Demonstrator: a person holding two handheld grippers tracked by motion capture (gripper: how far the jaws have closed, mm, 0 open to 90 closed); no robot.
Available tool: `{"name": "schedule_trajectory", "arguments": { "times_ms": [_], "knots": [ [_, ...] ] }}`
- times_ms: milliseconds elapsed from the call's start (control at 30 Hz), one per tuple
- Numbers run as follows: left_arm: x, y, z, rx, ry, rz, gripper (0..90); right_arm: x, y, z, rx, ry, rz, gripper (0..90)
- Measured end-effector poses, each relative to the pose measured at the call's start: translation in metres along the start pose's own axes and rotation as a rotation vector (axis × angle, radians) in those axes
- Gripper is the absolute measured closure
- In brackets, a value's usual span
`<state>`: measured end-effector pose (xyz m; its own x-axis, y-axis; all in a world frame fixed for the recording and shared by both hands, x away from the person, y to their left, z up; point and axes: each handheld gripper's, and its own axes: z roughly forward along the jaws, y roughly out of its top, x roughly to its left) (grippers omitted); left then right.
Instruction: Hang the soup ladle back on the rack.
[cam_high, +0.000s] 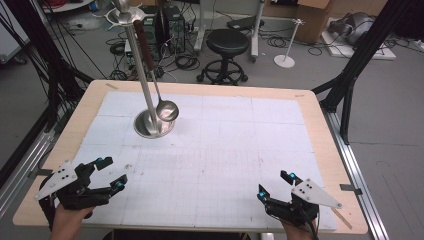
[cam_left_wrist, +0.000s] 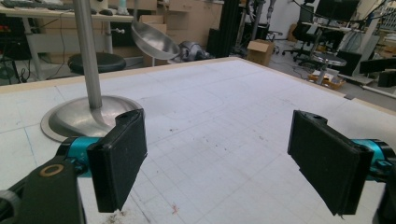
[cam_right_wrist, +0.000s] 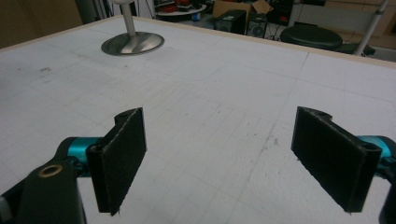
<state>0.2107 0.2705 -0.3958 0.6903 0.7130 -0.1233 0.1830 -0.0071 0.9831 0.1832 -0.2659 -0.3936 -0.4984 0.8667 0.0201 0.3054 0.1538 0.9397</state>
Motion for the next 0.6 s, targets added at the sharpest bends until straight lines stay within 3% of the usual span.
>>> {"name": "schedule_trajectory", "arguments": {
  "times_ms": [600],
  "knots": [
    [0.0012,-0.0032,0.0010,0.012,-0.001,-0.012,21.9,-0.0006,-0.0010,0.0016,0.008,0.003,-0.001,16.7]
  ]
}}
